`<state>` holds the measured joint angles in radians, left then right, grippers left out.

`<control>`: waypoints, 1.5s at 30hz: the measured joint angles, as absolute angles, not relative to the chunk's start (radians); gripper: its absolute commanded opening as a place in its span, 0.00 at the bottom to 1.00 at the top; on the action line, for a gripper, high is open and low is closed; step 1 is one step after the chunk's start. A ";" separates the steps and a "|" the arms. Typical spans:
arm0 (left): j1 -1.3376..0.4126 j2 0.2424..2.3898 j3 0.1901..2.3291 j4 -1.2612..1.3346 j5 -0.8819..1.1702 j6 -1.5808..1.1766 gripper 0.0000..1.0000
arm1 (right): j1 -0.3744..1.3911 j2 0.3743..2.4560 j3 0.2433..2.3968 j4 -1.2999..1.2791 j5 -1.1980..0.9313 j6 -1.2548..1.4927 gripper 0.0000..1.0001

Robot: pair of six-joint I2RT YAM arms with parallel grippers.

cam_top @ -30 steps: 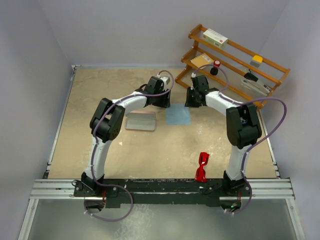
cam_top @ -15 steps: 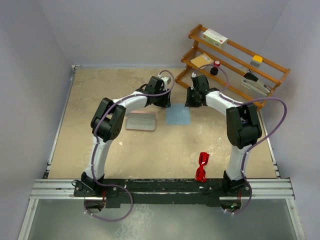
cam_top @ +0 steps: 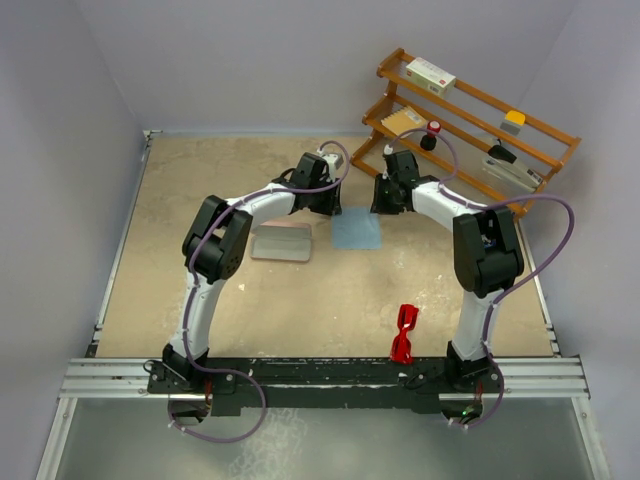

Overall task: Organize the sunglasses
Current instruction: Fold the glasses cleaning cloth at the center of the board.

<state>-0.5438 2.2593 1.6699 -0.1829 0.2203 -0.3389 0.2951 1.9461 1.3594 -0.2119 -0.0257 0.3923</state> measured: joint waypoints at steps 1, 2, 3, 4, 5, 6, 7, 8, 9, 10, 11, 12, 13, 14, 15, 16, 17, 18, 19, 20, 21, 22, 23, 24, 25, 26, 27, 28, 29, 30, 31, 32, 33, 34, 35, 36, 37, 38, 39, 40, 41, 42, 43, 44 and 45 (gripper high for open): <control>-0.544 2.260 1.670 -0.183 0.221 -0.340 0.29 | 0.295 1.946 1.359 -0.212 -0.026 0.392 0.29; -0.544 2.261 1.670 -0.181 0.223 -0.340 0.29 | 0.295 1.946 1.359 -0.212 -0.026 0.392 0.29; -0.544 2.262 1.670 -0.181 0.224 -0.340 0.27 | 0.295 1.946 1.359 -0.212 -0.026 0.392 0.29; -0.544 2.262 1.670 -0.181 0.225 -0.340 0.27 | 0.295 1.946 1.359 -0.212 -0.026 0.392 0.29; -0.544 2.262 1.670 -0.180 0.226 -0.340 0.26 | 0.295 1.946 1.359 -0.212 -0.027 0.392 0.29; -0.544 2.263 1.670 -0.179 0.227 -0.340 0.26 | 0.295 1.948 1.359 -0.212 -0.027 0.392 0.29; -0.544 2.263 1.671 -0.179 0.228 -0.340 0.26 | 0.295 1.948 1.359 -0.212 -0.027 0.392 0.29; -0.544 2.263 1.671 -0.179 0.229 -0.340 0.25 | 0.295 1.951 1.359 -0.212 -0.028 0.392 0.29; -0.544 2.265 1.672 -0.179 0.229 -0.340 0.24 | 0.295 1.954 1.359 -0.212 -0.029 0.392 0.28; -0.544 2.265 1.672 -0.179 0.229 -0.340 0.23 | 0.295 1.958 1.359 -0.212 -0.030 0.392 0.29; -0.544 2.265 1.672 -0.178 0.229 -0.340 0.22 | 0.295 1.961 1.359 -0.212 -0.031 0.392 0.29; -0.544 2.265 1.672 -0.178 0.229 -0.340 0.22 | 0.295 1.963 1.359 -0.212 -0.036 0.392 0.29; -0.544 2.266 1.672 -0.178 0.229 -0.340 0.19 | 0.295 1.965 1.359 -0.212 -0.038 0.392 0.29; -0.544 2.267 1.673 -0.178 0.230 -0.340 0.18 | 0.295 1.965 1.359 -0.212 -0.039 0.392 0.29; -0.544 2.267 1.674 -0.178 0.231 -0.340 0.16 | 0.295 1.965 1.359 -0.212 -0.040 0.392 0.28; -0.544 2.269 1.676 -0.178 0.232 -0.340 0.12 | 0.295 1.965 1.359 -0.212 -0.041 0.392 0.28; -0.544 2.270 1.676 -0.178 0.232 -0.340 0.10 | 0.295 1.965 1.359 -0.212 -0.041 0.392 0.28; -0.544 2.272 1.678 -0.178 0.233 -0.340 0.07 | 0.295 1.965 1.359 -0.212 -0.041 0.392 0.28; -0.544 2.273 1.678 -0.178 0.233 -0.340 0.01 | 0.295 1.965 1.359 -0.212 -0.041 0.392 0.28; -0.544 2.274 1.680 -0.179 0.233 -0.340 0.00 | 0.295 1.965 1.359 -0.212 -0.040 0.392 0.28; -0.544 2.275 1.680 -0.180 0.233 -0.340 0.00 | 0.295 1.965 1.360 -0.212 -0.040 0.391 0.28; -0.544 2.276 1.681 -0.181 0.234 -0.339 0.00 | 0.295 1.965 1.361 -0.212 -0.040 0.390 0.28; -0.544 2.276 1.681 -0.181 0.235 -0.339 0.00 | 0.295 1.965 1.362 -0.212 -0.039 0.389 0.28; -0.544 2.276 1.681 -0.181 0.236 -0.339 0.00 | 0.295 1.965 1.364 -0.212 -0.036 0.387 0.27; -0.544 2.276 1.681 -0.181 0.236 -0.339 0.00 | 0.295 1.965 1.366 -0.212 -0.034 0.384 0.27; -0.544 2.276 1.682 -0.182 0.236 -0.339 0.00 | 0.295 1.965 1.368 -0.212 -0.031 0.381 0.26; -0.544 2.276 1.682 -0.182 0.236 -0.339 0.00 | 0.295 1.965 1.370 -0.212 -0.022 0.377 0.26; -0.544 2.276 1.682 -0.182 0.236 -0.339 0.00 | 0.295 1.966 1.375 -0.213 -0.014 0.373 0.25; -0.544 2.276 1.682 -0.183 0.236 -0.339 0.00 | 0.295 1.968 1.380 -0.213 -0.010 0.368 0.25; -0.544 2.276 1.682 -0.183 0.236 -0.339 0.00 | 0.295 1.972 1.388 -0.212 -0.005 0.364 0.25; -0.544 2.276 1.682 -0.183 0.237 -0.339 0.00 | 0.295 1.979 1.394 -0.212 0.003 0.361 0.25; -0.544 2.276 1.683 -0.184 0.237 -0.339 0.00 | 0.295 1.986 1.401 -0.212 0.009 0.357 0.25; -0.544 2.276 1.683 -0.185 0.238 -0.339 0.00 | 0.295 1.993 1.406 -0.212 0.010 0.355 0.25; -0.544 2.276 1.683 -0.186 0.239 -0.339 0.00 | 0.295 2.002 1.408 -0.212 0.012 0.353 0.25; -0.544 2.276 1.683 -0.187 0.240 -0.339 0.00 | 0.295 2.011 1.410 -0.212 0.014 0.350 0.25; -0.544 2.276 1.683 -0.187 0.241 -0.339 0.00 | 0.295 2.018 1.410 -0.212 0.014 0.348 0.25; -0.544 2.276 1.683 -0.188 0.241 -0.339 0.00 | 0.295 2.025 1.410 -0.212 0.016 0.347 0.25; -0.544 2.276 1.683 -0.189 0.242 -0.339 0.00 | 0.295 2.032 1.410 -0.212 0.017 0.345 0.27; -0.544 2.276 1.683 -0.189 0.243 -0.339 0.00 | 0.295 2.039 1.410 -0.212 0.019 0.343 0.27; -0.544 2.276 1.683 -0.189 0.244 -0.339 0.00 | 0.295 2.045 1.412 -0.212 0.020 0.342 0.28; -0.544 2.276 1.684 -0.189 0.244 -0.339 0.00 | 0.295 2.045 1.417 -0.212 0.021 0.339 0.28; -0.544 2.276 1.684 -0.189 0.245 -0.339 0.00 | 0.295 2.045 1.423 -0.212 0.027 0.337 0.29; -0.544 2.276 1.684 -0.190 0.246 -0.339 0.00 | 0.295 2.046 1.426 -0.212 0.031 0.335 0.29; -0.544 2.276 1.684 -0.190 0.247 -0.339 0.00 | 0.295 2.046 1.428 -0.212 0.035 0.334 0.29; -0.544 2.276 1.684 -0.190 0.248 -0.339 0.00 | 0.295 2.047 1.431 -0.212 0.036 0.332 0.30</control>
